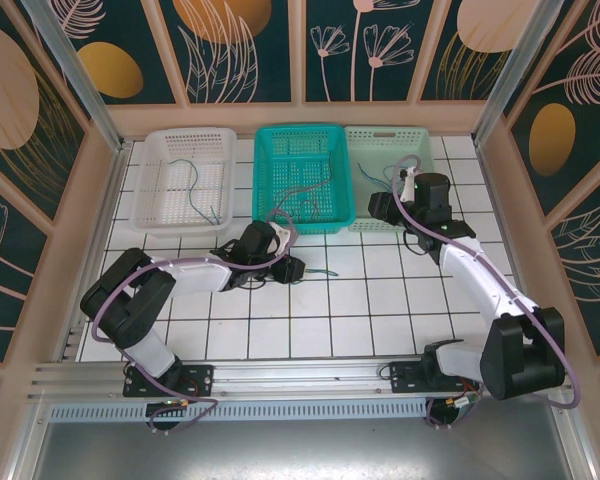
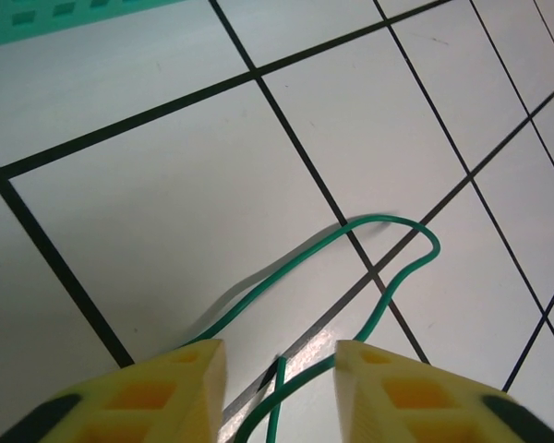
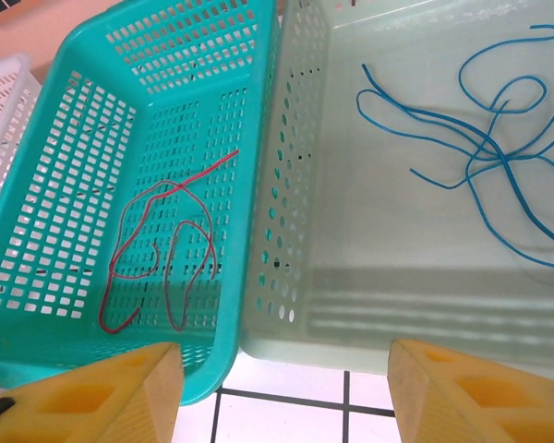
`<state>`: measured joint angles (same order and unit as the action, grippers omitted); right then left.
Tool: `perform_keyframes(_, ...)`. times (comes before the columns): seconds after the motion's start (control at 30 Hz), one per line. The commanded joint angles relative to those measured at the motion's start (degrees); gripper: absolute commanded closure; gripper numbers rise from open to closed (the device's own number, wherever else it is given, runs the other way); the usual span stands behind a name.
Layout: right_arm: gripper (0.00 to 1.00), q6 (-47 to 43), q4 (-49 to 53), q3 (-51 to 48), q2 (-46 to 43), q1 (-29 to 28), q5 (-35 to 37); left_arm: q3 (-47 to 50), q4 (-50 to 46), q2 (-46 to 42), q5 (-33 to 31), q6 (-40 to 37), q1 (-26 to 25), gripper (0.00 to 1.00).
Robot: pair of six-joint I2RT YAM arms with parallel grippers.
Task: Untangle the cables
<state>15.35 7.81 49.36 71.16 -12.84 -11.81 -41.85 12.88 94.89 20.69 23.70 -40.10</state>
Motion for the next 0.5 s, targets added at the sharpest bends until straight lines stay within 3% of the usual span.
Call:
perform_keyframes(0.0,0.39,-1.01,-1.12,0.19,-1.83,0.01,0.99,-1.28,0.03,1.25,2.19,-0.59,-0.31,0.65)
perform_keyframes(0.37,0.37,-1.39,-0.9,-0.41,-2.34,0.41,1.88,1.19,0.2,-0.32,3.66,-0.42,-0.41,0.6)
perform_keyframes(0.47,0.37,-1.32,-1.02,-0.52,-2.42,0.46,1.9,1.31,0.76,-0.06,4.37,-0.24,-0.39,0.67)
